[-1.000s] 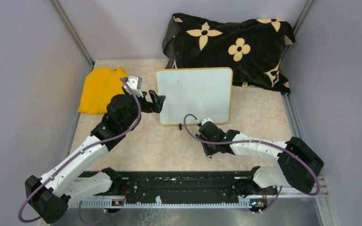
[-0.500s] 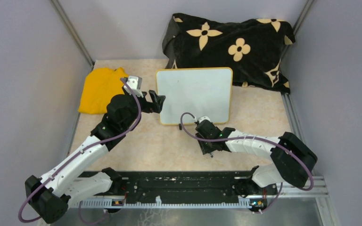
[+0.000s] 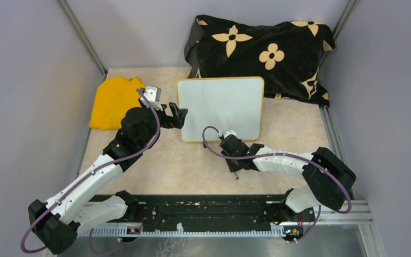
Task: Write a sentence on the whiteboard
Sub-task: Open the whiteboard marker at the center of the board, then place the pen cap at the center of the board.
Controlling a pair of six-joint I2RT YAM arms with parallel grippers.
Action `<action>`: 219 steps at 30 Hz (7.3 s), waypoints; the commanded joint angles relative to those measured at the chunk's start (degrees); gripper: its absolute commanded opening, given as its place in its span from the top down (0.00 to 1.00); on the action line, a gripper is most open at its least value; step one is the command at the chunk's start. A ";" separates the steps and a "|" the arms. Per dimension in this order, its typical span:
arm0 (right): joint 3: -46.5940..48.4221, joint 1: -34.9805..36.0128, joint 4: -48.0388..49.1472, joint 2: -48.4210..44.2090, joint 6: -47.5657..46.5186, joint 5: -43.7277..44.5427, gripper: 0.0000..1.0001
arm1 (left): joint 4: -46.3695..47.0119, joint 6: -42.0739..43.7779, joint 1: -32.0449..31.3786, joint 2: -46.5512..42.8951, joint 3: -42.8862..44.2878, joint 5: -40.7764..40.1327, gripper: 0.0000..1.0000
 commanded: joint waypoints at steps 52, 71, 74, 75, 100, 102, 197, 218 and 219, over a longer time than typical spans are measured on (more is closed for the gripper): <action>-7.57 2.00 31.55 -41.20 0.59 -14.66 1.00 | 30.31 -29.46 -0.03 15.28 1.57 58.81 0.28; -6.84 2.06 31.41 -40.16 1.47 -14.87 1.00 | 31.00 -28.46 -0.62 14.94 -0.19 57.58 0.73; -6.74 2.06 31.54 -40.19 1.77 -15.01 1.00 | 31.00 -28.17 -0.65 14.58 -0.66 57.52 0.79; -6.75 2.02 31.61 -40.25 1.91 -15.15 1.00 | 31.00 -28.09 -0.64 14.42 -0.85 57.55 0.84; -4.07 2.02 44.31 -33.38 13.52 -21.69 0.52 | 33.46 -29.19 -0.73 7.14 -4.74 56.45 1.00; -4.03 2.01 44.91 -33.03 13.75 -22.07 0.55 | 33.54 -29.15 -0.72 7.05 -4.69 56.44 1.00; -6.48 2.02 6.28 -45.21 4.95 6.06 1.00 | -30.73 -11.66 -7.17 13.88 0.10 11.99 1.00; -6.84 2.06 4.04 -47.16 4.65 6.35 1.00 | -24.92 -14.11 -12.40 27.84 -4.41 8.21 0.93; -6.79 2.02 4.08 -47.13 4.56 6.35 1.00 | -24.82 -14.16 -12.40 27.96 -4.56 8.19 0.91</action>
